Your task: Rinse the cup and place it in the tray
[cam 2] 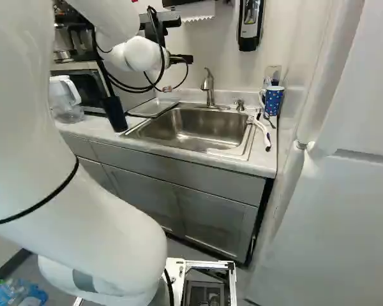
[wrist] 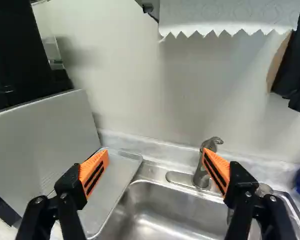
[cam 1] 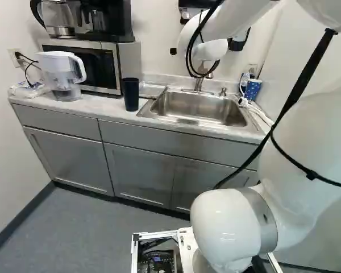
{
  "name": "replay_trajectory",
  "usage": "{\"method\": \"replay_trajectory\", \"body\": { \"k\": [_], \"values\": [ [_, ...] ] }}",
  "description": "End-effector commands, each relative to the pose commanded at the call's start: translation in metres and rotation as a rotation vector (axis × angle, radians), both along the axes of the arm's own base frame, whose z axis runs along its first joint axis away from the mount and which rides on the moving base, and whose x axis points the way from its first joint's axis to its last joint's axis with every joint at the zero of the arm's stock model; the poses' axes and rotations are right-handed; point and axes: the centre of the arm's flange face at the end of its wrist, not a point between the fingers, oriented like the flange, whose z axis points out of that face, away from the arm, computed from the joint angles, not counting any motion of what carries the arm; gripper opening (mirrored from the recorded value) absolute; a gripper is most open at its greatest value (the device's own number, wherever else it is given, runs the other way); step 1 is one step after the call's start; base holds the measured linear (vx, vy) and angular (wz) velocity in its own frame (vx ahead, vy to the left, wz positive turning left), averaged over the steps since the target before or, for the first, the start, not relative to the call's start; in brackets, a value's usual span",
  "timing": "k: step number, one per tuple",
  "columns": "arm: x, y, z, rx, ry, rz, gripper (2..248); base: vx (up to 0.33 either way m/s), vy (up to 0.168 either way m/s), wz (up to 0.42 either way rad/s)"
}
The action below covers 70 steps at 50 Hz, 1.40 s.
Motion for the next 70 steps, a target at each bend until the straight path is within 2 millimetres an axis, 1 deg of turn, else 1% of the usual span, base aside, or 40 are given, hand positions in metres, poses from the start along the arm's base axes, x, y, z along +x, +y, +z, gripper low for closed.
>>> {"method": "replay_trajectory", "body": {
  "k": [33, 70],
  "values": [
    [0.051, -0.012, -0.007, 0.004, 0.077, -0.021, 247, 0.000, 0.000, 0.000],
    [0.112, -0.030, -0.021, 0.034, 0.197, -0.059, 247, 0.000, 0.000, 0.000]
  ]
}}
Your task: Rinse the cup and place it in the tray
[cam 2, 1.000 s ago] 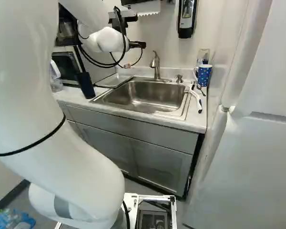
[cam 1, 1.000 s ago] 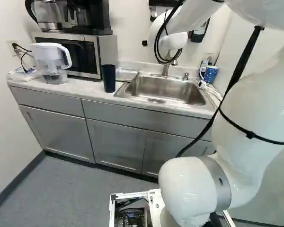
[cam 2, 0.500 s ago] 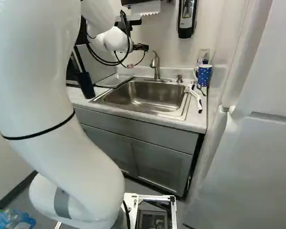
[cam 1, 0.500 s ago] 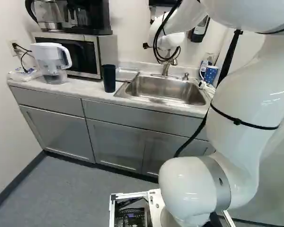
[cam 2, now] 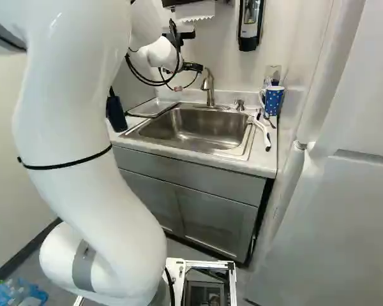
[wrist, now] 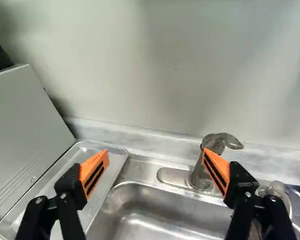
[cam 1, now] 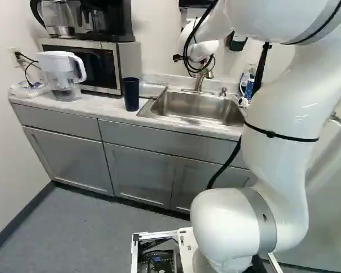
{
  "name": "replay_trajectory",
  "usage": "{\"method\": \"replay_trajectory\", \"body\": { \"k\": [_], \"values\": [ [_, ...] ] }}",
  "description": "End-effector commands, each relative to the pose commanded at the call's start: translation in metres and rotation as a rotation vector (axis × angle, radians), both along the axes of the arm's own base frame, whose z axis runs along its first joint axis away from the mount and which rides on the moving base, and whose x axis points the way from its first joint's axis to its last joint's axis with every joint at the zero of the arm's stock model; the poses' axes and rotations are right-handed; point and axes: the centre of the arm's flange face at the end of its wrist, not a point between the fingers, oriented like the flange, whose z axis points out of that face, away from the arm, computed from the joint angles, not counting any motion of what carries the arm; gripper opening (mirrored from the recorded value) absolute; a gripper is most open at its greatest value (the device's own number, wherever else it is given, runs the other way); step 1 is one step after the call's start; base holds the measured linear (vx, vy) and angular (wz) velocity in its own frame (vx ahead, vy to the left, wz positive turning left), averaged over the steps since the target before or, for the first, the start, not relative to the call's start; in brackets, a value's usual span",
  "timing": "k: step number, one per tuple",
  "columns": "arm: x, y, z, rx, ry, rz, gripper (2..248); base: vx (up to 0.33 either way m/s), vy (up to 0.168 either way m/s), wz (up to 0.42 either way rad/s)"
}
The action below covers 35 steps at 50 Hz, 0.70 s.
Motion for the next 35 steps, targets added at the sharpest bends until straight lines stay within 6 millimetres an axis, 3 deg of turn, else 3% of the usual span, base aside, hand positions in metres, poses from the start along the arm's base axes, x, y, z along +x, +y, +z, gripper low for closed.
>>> {"method": "replay_trajectory", "body": {
  "k": [24, 35],
  "values": [
    [0.039, -0.025, -0.008, 0.003, 0.035, -0.033, 247, 0.000, 0.000, 0.000],
    [0.048, -0.026, -0.006, 0.000, 0.001, -0.035, 247, 0.000, 0.000, 0.000]
  ]
}}
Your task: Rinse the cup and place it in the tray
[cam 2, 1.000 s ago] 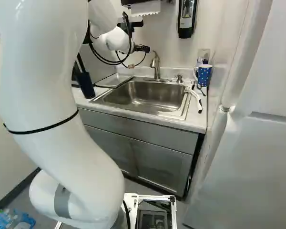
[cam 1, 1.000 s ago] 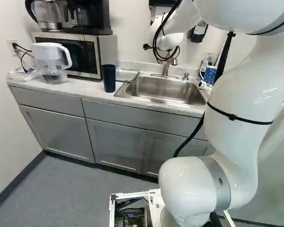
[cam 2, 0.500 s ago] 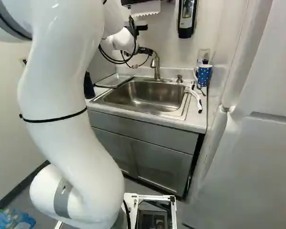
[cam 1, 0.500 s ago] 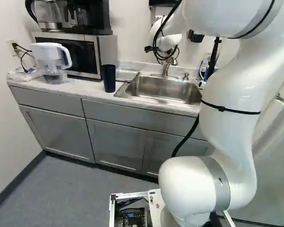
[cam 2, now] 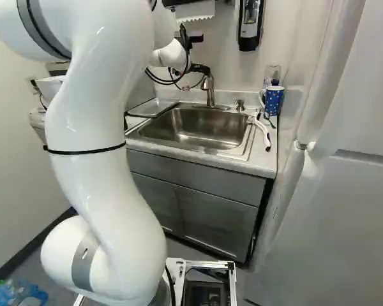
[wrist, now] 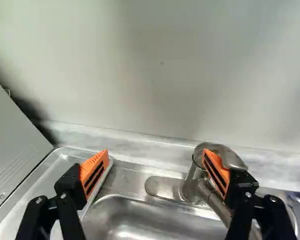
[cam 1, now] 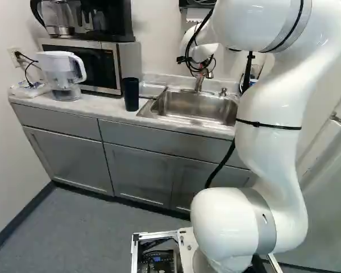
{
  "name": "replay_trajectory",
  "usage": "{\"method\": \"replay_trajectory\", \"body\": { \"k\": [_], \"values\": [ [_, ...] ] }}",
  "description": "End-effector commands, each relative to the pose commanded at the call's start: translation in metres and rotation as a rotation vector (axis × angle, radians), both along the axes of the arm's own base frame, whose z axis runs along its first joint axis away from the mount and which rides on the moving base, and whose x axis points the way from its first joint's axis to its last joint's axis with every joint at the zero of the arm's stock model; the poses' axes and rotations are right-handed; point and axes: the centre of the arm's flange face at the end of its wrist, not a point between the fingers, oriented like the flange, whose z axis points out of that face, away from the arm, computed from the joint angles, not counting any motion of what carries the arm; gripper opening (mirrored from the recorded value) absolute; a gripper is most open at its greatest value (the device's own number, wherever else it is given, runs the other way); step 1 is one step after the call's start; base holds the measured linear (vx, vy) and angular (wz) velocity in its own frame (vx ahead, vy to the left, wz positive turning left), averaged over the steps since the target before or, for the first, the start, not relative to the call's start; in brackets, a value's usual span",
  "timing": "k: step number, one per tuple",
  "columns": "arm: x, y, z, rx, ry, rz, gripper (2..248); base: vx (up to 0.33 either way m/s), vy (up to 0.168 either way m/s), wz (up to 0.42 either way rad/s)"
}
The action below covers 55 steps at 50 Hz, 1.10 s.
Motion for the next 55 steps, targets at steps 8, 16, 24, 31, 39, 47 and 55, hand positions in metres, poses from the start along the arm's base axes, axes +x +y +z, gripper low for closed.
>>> {"method": "replay_trajectory", "body": {
  "k": [8, 16, 24, 31, 39, 47, 55],
  "values": [
    [0.001, 0.000, 0.004, -0.005, -0.050, -0.001, 247, 0.000, 0.000, 0.000],
    [0.002, 0.000, 0.009, -0.010, -0.098, -0.003, 247, 0.000, 0.000, 0.000],
    [0.003, -0.001, 0.012, -0.014, -0.138, -0.004, 247, 0.000, 0.000, 0.000],
    [0.003, -0.001, 0.012, -0.015, -0.141, -0.004, 247, 0.000, 0.000, 0.000],
    [0.001, -0.001, 0.013, -0.015, -0.140, -0.004, 247, 0.000, 0.000, 0.000],
    [-0.010, 0.000, 0.014, -0.014, -0.135, -0.005, 247, 0.000, 0.000, 0.000],
    [-0.026, 0.000, 0.015, -0.014, -0.129, -0.006, 247, 0.000, 0.000, 0.000]
  ]
}}
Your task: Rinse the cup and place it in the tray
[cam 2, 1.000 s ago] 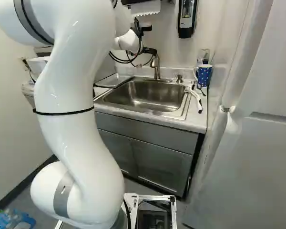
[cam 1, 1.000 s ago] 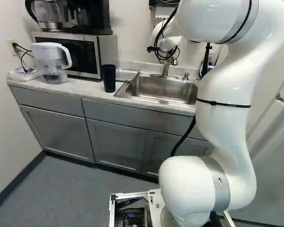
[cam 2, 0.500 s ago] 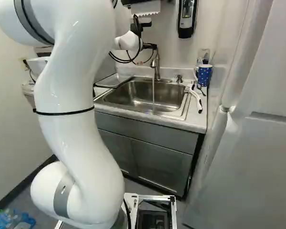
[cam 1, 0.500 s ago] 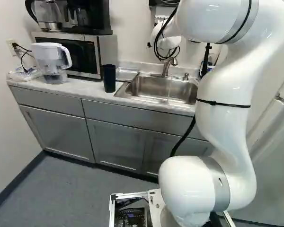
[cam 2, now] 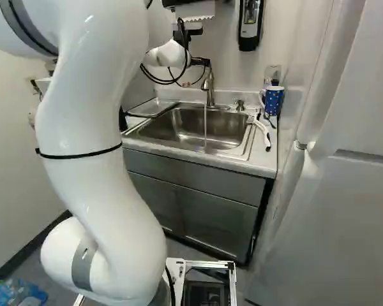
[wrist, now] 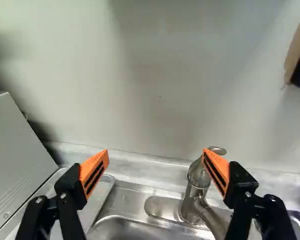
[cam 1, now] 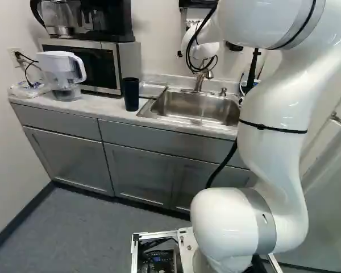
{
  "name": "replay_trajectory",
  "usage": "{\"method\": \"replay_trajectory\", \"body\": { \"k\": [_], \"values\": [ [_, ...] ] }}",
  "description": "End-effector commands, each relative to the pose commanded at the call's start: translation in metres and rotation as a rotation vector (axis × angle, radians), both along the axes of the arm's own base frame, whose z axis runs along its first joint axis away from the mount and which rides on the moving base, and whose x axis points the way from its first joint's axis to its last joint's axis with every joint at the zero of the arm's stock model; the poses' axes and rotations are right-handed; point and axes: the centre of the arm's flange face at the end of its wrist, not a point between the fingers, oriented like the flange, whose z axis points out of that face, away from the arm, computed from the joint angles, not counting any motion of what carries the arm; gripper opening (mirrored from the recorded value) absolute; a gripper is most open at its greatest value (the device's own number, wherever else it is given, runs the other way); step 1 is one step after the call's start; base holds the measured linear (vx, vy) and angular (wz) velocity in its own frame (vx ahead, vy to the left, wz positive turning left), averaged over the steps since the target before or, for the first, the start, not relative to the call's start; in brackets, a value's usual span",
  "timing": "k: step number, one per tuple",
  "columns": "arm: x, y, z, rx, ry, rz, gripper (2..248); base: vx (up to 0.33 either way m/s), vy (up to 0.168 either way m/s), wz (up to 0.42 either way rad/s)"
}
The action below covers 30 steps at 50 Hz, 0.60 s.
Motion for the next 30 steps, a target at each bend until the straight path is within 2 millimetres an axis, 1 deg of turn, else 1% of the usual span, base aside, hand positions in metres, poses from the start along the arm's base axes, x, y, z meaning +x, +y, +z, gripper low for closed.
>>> {"method": "replay_trajectory", "body": {
  "k": [14, 30],
  "values": [
    [-0.028, -0.002, 0.002, 0.001, 0.009, -0.008, 247, 0.000, 0.000, 0.000],
    [-0.060, -0.011, 0.004, 0.002, 0.015, -0.028, 247, 0.000, 0.000, 0.000]
  ]
}}
